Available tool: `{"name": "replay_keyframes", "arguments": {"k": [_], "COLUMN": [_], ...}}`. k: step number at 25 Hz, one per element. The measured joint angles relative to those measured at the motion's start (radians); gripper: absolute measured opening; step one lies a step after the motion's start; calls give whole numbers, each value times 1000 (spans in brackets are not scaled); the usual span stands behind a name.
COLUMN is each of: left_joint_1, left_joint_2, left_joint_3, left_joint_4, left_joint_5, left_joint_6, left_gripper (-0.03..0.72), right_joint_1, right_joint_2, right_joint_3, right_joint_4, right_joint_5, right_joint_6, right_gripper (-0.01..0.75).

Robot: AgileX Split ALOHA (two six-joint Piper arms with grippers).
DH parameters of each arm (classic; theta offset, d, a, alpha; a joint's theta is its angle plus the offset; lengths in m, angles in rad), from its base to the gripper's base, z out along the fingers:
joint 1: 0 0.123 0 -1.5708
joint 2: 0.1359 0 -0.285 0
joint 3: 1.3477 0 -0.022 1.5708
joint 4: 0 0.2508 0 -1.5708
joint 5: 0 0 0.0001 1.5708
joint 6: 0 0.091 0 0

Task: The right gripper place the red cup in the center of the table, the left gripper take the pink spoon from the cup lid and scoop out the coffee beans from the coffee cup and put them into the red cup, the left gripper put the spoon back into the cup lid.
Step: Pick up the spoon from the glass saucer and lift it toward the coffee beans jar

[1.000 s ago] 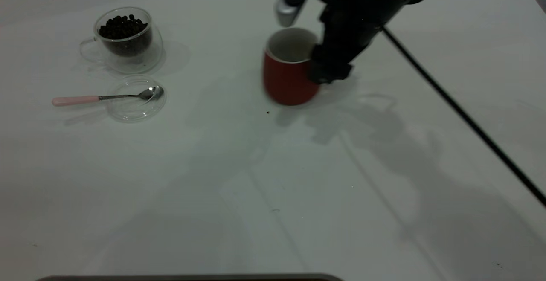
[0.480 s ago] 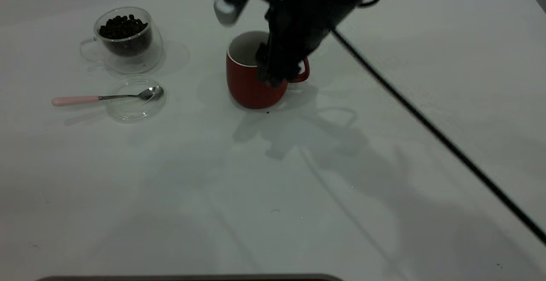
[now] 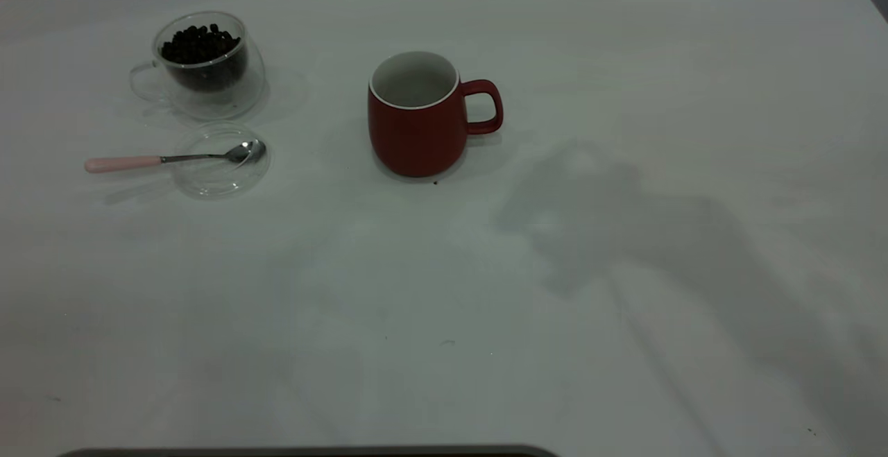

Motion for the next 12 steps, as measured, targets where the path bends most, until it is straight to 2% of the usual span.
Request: {"name": "replay_keyframes", "arguments": {"k": [2,4,12], "left_joint_1": [0,0,0], "left_joint_2": [0,0,0], "left_joint_3": [0,0,0], "left_joint_4": [0,0,0], "left_joint_5": [0,0,0], "left_joint_6": [0,0,0], "left_gripper": [546,546,546], "right_joint_1": [-2,-2,-2], "right_joint_2": [-53,-110,-377], "right_joint_3": [13,49,270], "right_joint_4": [-87,-133,-157], "right_joint_5": [111,171,265], "right_joint_6": [143,236,389], "right_gripper": [591,591,591]}}
